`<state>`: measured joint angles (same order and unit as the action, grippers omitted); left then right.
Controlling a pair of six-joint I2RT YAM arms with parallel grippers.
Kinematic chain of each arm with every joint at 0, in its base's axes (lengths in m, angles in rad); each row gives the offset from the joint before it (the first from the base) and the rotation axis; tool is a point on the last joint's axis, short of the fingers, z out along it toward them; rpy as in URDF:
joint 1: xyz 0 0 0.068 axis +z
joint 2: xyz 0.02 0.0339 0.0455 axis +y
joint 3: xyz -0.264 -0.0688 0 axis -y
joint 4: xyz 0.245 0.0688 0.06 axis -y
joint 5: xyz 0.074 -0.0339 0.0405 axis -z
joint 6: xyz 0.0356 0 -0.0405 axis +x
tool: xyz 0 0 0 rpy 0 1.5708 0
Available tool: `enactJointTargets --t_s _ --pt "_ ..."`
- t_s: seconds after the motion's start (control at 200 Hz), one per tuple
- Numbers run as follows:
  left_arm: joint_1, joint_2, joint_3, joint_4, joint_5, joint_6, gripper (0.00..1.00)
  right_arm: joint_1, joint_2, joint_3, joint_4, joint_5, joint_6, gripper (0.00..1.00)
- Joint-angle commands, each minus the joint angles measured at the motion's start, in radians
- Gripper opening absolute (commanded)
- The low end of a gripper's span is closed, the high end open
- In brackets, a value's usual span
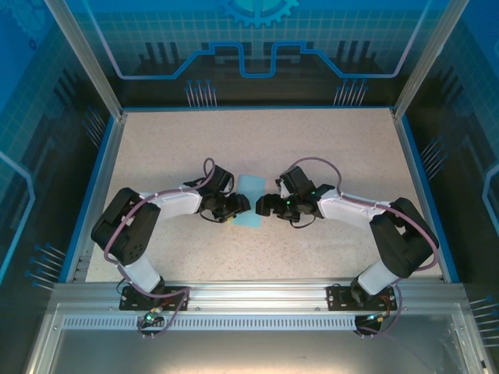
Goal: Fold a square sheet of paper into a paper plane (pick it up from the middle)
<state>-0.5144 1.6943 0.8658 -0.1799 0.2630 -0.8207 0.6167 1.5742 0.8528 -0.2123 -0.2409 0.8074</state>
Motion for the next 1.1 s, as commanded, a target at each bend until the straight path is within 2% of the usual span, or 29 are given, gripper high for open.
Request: enactJointTargets --t_s 0.0,0.23,0.34,0.525,0.635,0.835,1.095 --pt "-0.039 0.018 -0.026 -0.008 0.002 -0.067 0.58 0.010 0.001 0.021 -0.025 0.016 -0.010 0.86" --pt "-0.125 0.008 -0.094 0.100 -0.019 -0.287 0.59 -0.008 -0.035 -0.003 -0.038 0.034 -0.012 0.85" --pt "-0.141 -0.008 -0.097 0.143 -0.013 -0.324 0.59 -0.023 -0.058 -0.020 -0.048 0.039 -0.013 0.85" --pt "-0.136 -0.102 -0.016 0.028 -0.056 -0.216 0.56 -0.050 -0.107 -0.052 -0.056 0.038 -0.017 0.82" --pt "-0.120 -0.119 0.028 -0.054 -0.119 -0.145 0.47 -0.063 -0.123 -0.071 -0.045 0.029 -0.010 0.80" --pt "-0.094 -0.047 0.071 -0.042 -0.098 -0.081 0.35 -0.065 -0.093 -0.075 -0.011 -0.020 0.004 0.75" --pt "-0.075 0.071 0.145 -0.040 -0.094 -0.043 0.33 -0.060 -0.061 -0.070 0.008 -0.064 0.014 0.73"
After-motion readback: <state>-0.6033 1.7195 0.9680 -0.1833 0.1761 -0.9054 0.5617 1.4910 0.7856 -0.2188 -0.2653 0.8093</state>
